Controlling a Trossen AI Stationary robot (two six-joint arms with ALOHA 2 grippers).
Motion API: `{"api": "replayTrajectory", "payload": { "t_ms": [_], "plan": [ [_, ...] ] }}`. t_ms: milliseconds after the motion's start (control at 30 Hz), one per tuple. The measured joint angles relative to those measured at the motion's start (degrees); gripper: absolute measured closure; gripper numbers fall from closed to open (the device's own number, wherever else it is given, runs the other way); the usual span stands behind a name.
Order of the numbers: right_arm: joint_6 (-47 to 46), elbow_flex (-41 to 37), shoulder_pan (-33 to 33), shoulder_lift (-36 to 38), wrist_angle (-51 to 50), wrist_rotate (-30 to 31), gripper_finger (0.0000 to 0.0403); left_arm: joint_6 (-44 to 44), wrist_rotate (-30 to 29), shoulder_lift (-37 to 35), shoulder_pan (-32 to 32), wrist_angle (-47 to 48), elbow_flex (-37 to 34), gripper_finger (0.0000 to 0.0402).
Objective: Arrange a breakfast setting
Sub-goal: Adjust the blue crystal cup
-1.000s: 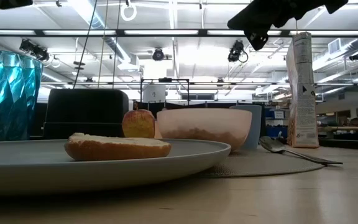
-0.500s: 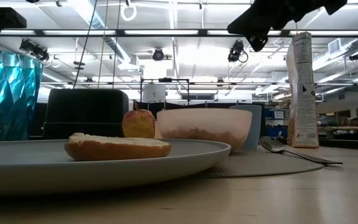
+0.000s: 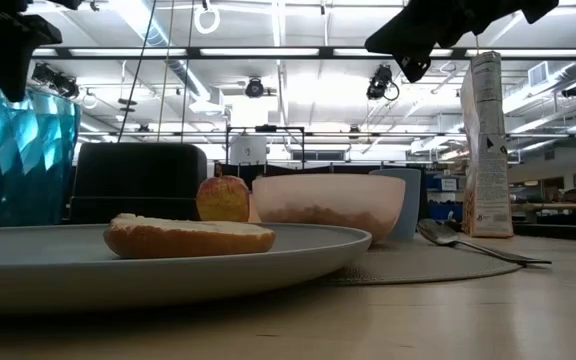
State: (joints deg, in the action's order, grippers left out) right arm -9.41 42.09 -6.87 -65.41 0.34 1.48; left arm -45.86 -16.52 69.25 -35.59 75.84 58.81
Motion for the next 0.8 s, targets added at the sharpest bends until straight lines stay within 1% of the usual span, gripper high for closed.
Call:
{"api": "replayTrajectory", "payload": {
  "t_ms": [100,300,533,633,800],
  "plan": [
    [0.00,0.00,0.00,0.00,0.00,-0.02,0.0390,0.64,-1.54,0.00,1.57,0.20,0.00,0.0191],
    [-0.02,0.00,0.00,0.00,0.00,-0.02,0.0390,3.20,-2.32,0.00,4.89,0.77,-0.27,0.0191],
    [-0.04,0.00,0.00,0.00,0.00,-0.05,0.0390,3.99,-2.35,0.00,8.53,0.12,-3.36,0.0191],
    [-0.05,0.00,0.00,0.00,0.00,-0.93,0.0390,3.75,-2.47,0.00,9.53,-0.33,-3.52,0.0191],
    [-0.07,0.00,0.00,0.00,0.02,-1.07,0.0390,4.46,-4.73,-0.45,10.44,0.11,-3.52,0.0191]
  ]
}}
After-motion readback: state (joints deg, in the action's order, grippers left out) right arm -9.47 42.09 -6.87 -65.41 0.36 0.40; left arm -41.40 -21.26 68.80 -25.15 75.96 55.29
